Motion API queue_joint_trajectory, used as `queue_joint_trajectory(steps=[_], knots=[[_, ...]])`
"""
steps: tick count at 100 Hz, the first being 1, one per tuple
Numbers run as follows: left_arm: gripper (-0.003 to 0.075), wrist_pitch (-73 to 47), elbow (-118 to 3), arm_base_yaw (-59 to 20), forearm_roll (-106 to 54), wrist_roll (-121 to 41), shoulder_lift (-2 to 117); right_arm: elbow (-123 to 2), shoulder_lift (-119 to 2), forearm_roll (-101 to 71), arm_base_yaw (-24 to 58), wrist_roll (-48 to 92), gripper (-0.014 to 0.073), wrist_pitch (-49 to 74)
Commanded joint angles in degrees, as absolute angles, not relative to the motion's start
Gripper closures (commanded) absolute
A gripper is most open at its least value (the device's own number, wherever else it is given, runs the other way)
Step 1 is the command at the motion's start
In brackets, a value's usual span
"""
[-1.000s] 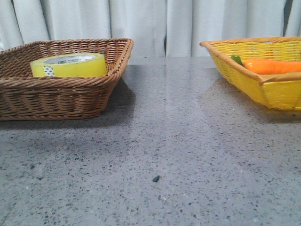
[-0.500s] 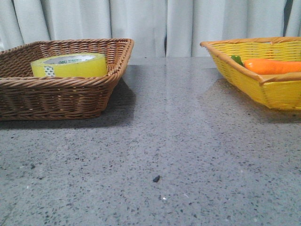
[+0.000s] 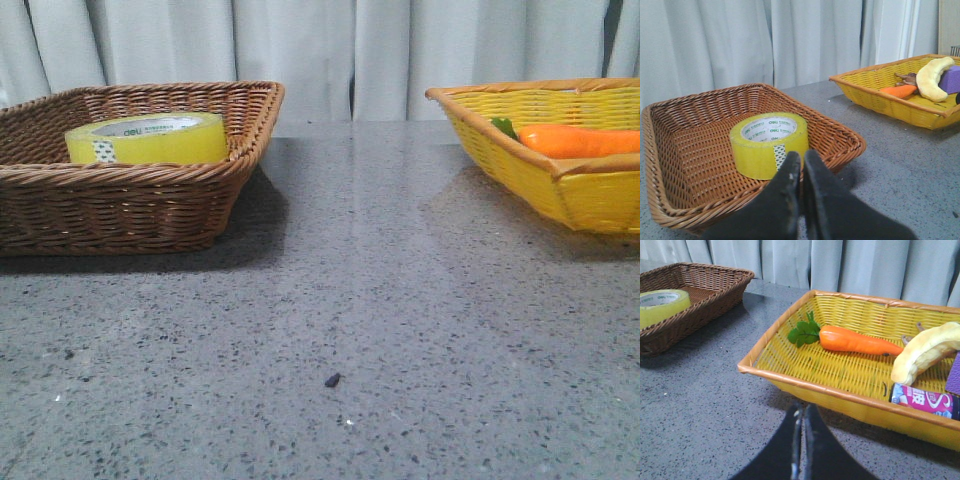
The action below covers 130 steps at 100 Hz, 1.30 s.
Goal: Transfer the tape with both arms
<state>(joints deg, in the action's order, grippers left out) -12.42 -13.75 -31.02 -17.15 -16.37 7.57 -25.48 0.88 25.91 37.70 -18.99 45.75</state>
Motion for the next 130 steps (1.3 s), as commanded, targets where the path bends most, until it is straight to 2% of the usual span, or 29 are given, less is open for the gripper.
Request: queue_joint_trajectory(steps=[1, 36, 53, 75, 95, 105, 122, 130], knots=[[0.0741, -7.64, -15.21, -30.99, -18.07, -15.81, 8.11, -26.76, 1.22, 27.94, 37.54, -19.14, 0.0666, 42.10], [0.0741, -7.64, -15.17, -30.99, -18.07, -15.81, 8.11, -26.76, 1.22, 27.94, 37.54, -19.14, 0.0666, 42.10], [0.0741, -5.74, -11.53, -29.36, -17.94, -15.81, 7.98, -26.76, 1.22, 27.94, 37.54, -19.14, 0.0666, 42.10], [0.0741, -4.03, -5.04, -23.19, -14.56, -15.11, 1.49, -26.76, 1.22, 27.94, 37.54, -19.14, 0.0666, 42.10], [0.0741, -2.31, -0.72, -15.17, -0.31, 1.94, -2.04, -26.76, 1.22, 27.94, 37.54, -19.14, 0.0666, 42.10], [0.0741, -2.31, 0.79, -11.97, 1.73, 3.50, -2.04, -26.76, 1.22, 27.94, 37.54, -19.14, 0.0666, 42.10], [0.0741, -14.10, 0.71, -9.06, 1.73, 3.50, -2.04, -26.76, 1.22, 27.94, 37.54, -19.14, 0.0666, 42.10], [0.0741, -15.43, 0.83, -8.95, 1.59, 3.50, -2.04, -26.76, 1.22, 27.94, 37.54, -19.14, 0.0666, 42.10]])
